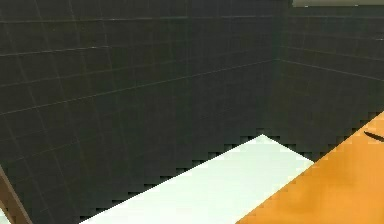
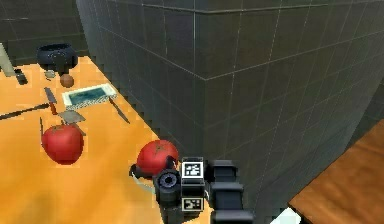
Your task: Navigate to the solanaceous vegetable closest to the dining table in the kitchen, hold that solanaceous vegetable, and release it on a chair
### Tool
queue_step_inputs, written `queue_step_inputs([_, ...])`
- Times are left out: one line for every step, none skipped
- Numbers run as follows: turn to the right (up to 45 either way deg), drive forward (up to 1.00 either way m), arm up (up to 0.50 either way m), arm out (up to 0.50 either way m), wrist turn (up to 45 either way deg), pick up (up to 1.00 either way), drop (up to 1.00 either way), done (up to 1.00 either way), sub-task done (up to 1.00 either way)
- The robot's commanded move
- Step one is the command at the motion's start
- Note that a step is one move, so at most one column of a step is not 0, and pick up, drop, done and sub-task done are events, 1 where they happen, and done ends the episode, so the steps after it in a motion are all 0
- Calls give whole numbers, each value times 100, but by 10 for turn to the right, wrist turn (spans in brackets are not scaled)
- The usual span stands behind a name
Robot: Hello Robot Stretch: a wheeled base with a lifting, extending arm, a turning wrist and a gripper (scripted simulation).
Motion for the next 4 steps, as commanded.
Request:
queue_step_inputs([0,0,10,0,0,0,0,0,0])
queue_step_inputs([0,0,0,0,-450,0,0,0,0])
queue_step_inputs([0,0,0,0,-450,0,0,0,0])
queue_step_inputs([0,0,0,0,-180,0,0,0,0])
